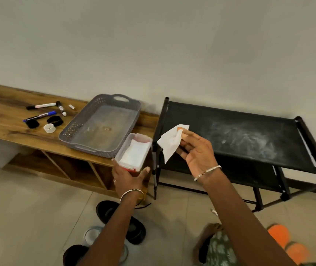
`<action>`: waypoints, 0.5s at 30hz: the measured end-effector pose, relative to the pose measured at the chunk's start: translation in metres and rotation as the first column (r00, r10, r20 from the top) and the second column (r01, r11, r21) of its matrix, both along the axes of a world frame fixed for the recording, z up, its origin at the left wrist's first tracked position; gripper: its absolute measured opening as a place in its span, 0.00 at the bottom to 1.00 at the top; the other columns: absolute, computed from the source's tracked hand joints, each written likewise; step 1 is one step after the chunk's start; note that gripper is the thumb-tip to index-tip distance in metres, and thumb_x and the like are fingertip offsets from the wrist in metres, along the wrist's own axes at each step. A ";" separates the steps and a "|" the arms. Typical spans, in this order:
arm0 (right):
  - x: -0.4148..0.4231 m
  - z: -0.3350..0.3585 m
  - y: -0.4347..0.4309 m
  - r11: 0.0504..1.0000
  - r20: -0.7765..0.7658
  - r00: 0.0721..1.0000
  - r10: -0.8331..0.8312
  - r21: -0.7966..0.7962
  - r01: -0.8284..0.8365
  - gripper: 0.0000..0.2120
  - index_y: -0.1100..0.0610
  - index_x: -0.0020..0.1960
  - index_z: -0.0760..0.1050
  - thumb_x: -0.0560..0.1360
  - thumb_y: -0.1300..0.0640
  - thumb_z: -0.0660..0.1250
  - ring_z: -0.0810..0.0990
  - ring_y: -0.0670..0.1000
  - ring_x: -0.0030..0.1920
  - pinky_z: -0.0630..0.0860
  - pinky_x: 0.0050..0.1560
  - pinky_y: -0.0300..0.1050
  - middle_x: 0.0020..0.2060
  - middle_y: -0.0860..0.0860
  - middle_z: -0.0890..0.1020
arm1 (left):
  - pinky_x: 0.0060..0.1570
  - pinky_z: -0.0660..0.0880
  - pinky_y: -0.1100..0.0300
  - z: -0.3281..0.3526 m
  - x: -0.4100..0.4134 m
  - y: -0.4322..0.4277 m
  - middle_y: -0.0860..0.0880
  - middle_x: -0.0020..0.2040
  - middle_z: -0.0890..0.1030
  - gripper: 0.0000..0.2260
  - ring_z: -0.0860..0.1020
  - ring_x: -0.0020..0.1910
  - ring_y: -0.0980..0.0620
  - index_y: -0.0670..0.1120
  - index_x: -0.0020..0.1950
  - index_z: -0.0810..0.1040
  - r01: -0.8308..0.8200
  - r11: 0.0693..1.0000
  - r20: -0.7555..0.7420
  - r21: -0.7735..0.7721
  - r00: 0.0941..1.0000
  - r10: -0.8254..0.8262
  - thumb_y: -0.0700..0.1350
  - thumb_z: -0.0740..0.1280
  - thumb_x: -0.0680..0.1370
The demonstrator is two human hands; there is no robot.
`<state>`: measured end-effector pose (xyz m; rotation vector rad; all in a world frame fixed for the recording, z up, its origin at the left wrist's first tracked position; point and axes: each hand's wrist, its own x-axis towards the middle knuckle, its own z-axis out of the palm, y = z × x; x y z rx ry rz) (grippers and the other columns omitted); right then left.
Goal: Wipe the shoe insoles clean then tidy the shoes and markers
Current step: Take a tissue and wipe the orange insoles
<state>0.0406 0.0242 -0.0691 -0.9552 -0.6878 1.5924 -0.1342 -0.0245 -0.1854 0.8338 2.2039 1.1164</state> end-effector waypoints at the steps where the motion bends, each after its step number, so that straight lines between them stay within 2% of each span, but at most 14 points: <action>1: 0.018 0.002 -0.005 1.000 -0.027 1.000 0.007 0.021 -0.006 0.14 0.63 0.61 0.79 0.76 0.63 0.68 0.84 0.53 0.51 0.82 0.51 0.50 0.51 0.56 0.85 | 0.69 0.67 0.39 0.003 0.012 -0.006 0.41 0.77 0.62 0.52 0.65 0.74 0.37 0.46 0.80 0.52 -0.028 1.000 -0.019 -0.012 0.999 0.028 0.53 0.81 0.67; 3: 0.050 0.003 -0.016 0.999 -0.006 1.000 -0.006 0.047 0.007 0.21 0.61 0.64 0.77 0.71 0.62 0.71 0.83 0.54 0.56 0.81 0.55 0.52 0.56 0.56 0.84 | 0.67 0.68 0.39 0.009 0.041 -0.017 0.39 0.76 0.62 0.46 0.66 0.72 0.35 0.44 0.79 0.56 -0.086 0.996 -0.060 -0.027 0.995 0.084 0.47 0.80 0.69; 5: 0.083 0.000 -0.027 0.995 0.033 0.997 -0.067 0.075 0.064 0.25 0.60 0.67 0.75 0.69 0.67 0.72 0.82 0.55 0.58 0.81 0.56 0.51 0.59 0.57 0.82 | 0.63 0.73 0.40 0.018 0.078 -0.025 0.39 0.75 0.63 0.40 0.70 0.69 0.34 0.43 0.76 0.61 -0.061 0.998 -0.092 0.033 0.994 0.064 0.42 0.78 0.71; 7: 0.113 -0.004 -0.038 0.983 0.057 0.985 -0.161 0.101 0.155 0.27 0.61 0.68 0.74 0.70 0.74 0.70 0.82 0.54 0.56 0.82 0.54 0.48 0.58 0.57 0.82 | 0.57 0.77 0.42 0.021 0.114 -0.030 0.39 0.73 0.65 0.35 0.73 0.65 0.36 0.43 0.73 0.65 0.028 0.992 -0.146 0.119 0.989 -0.011 0.40 0.77 0.71; 10: 0.155 -0.010 -0.053 0.945 0.055 0.946 -0.319 0.093 0.314 0.29 0.59 0.68 0.72 0.70 0.76 0.69 0.82 0.51 0.49 0.82 0.50 0.45 0.52 0.53 0.81 | 0.51 0.79 0.51 0.025 0.163 -0.036 0.44 0.71 0.67 0.29 0.76 0.63 0.43 0.46 0.70 0.68 0.253 0.931 -0.220 0.263 0.955 -0.198 0.39 0.75 0.72; 13: 0.200 -0.015 -0.068 0.913 0.044 0.912 -0.408 0.044 0.406 0.24 0.63 0.65 0.74 0.71 0.74 0.70 0.83 0.51 0.47 0.83 0.47 0.44 0.48 0.54 0.84 | 0.44 0.74 0.61 0.033 0.213 -0.041 0.50 0.62 0.75 0.19 0.79 0.52 0.54 0.48 0.64 0.73 0.455 0.815 -0.205 0.359 0.890 -0.407 0.39 0.72 0.75; 15: 0.232 -0.019 -0.080 0.901 0.048 0.900 -0.434 0.009 0.434 0.17 0.66 0.60 0.76 0.72 0.71 0.70 0.83 0.53 0.48 0.83 0.48 0.44 0.46 0.56 0.85 | 0.41 0.74 0.67 0.039 0.248 -0.040 0.56 0.53 0.79 0.14 0.80 0.47 0.60 0.50 0.62 0.74 0.545 0.748 -0.093 0.377 0.826 -0.555 0.41 0.70 0.78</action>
